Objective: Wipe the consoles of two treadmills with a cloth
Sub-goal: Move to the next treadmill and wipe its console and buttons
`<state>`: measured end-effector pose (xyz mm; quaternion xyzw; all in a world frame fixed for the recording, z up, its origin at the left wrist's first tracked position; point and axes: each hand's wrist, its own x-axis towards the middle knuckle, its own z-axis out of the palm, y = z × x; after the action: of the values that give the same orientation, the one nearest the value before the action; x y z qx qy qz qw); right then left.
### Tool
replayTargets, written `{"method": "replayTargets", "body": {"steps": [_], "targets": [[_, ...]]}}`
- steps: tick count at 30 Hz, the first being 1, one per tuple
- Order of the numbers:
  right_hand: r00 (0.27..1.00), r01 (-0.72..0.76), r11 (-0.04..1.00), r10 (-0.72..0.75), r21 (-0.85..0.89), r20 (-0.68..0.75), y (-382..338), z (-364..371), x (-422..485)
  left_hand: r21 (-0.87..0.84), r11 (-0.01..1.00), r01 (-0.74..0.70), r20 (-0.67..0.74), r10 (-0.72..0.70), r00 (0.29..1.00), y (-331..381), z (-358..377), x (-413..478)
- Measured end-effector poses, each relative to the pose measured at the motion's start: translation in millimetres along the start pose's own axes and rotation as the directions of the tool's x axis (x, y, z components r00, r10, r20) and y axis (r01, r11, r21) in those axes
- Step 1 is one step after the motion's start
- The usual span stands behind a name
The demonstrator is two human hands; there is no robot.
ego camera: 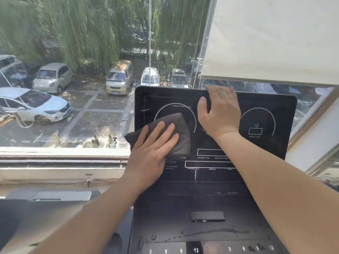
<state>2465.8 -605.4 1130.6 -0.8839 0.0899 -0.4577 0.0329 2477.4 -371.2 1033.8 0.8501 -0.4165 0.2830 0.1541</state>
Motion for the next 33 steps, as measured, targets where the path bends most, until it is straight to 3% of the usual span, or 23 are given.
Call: {"method": "replayTargets", "body": {"steps": [2, 4, 8, 11, 12, 14, 16, 19, 22, 25, 28, 29, 31, 33], "targets": [[0.999, 0.003, 1.0, -0.002, 0.012, -0.041, 0, 1, 0, -0.023, 0.999, 0.049, -0.007, -0.05, 0.999, 24, 20, -22], [0.998, -0.007, 1.0, 0.009, 0.027, -0.058, -1, 3, 1, -0.007, 0.998, -0.067, 0.082, 0.068, 0.994, 41, 39, -49], [1.0, -0.014, 0.999, 0.014, 0.043, -0.017, -2, -1, 0, 0.038, 0.954, -0.298, 0.28, 0.276, 0.919, 39, 45, -77], [1.0, -0.009, 0.999, 0.008, 0.042, 0.009, 0, -4, 0, 0.122, 0.914, -0.386, 0.277, 0.342, 0.898, 24, 24, -52], [1.0, -0.01, 0.999, 0.009, 0.041, 0.018, 0, -4, 0, 0.156, 0.934, -0.321, 0.226, 0.283, 0.932, 22, 15, -39], [0.999, -0.019, 0.999, 0.018, 0.045, 0.034, 1, -5, 2, 0.148, 0.988, -0.033, 0.067, 0.023, 0.997, 25, 1, -8], [0.999, -0.019, 0.998, 0.017, 0.055, 0.045, 1, -5, 2, 0.036, 0.979, 0.201, -0.048, -0.199, 0.979, 37, -4, 19], [0.994, -0.004, 0.995, -0.007, 0.101, 0.105, 6, -11, 1, -0.055, 0.961, 0.272, -0.079, -0.276, 0.958, 58, 15, 26], [0.957, 0.041, 0.975, -0.101, 0.217, 0.273, 25, -28, 10, 0.07, 0.993, 0.096, 0.038, -0.099, 0.994, 83, 46, -6], [0.88, 0.081, 0.943, -0.22, 0.323, 0.42, 57, -53, 21, 0.179, 0.969, -0.169, 0.229, 0.126, 0.965, 85, 55, -26], [0.912, 0.11, 0.984, -0.156, 0.141, 0.379, 97, -68, 31, 0.275, 0.882, -0.383, 0.256, 0.317, 0.913, 55, 36, 0], [0.922, 0.071, 0.994, -0.095, 0.078, 0.376, 109, -71, 33, 0.299, 0.875, -0.379, 0.222, 0.323, 0.92, 47, 26, 15], [0.916, -0.001, 1.0, -0.011, 0.03, 0.402, 127, -73, 31, 0.292, 0.937, -0.192, 0.096, 0.171, 0.981, 45, 10, 50], [0.914, -0.03, 0.997, -0.003, 0.075, 0.405, 137, -72, 24, 0.126, 0.985, 0.121, -0.058, -0.115, 0.992, 63, 6, 83]]}}
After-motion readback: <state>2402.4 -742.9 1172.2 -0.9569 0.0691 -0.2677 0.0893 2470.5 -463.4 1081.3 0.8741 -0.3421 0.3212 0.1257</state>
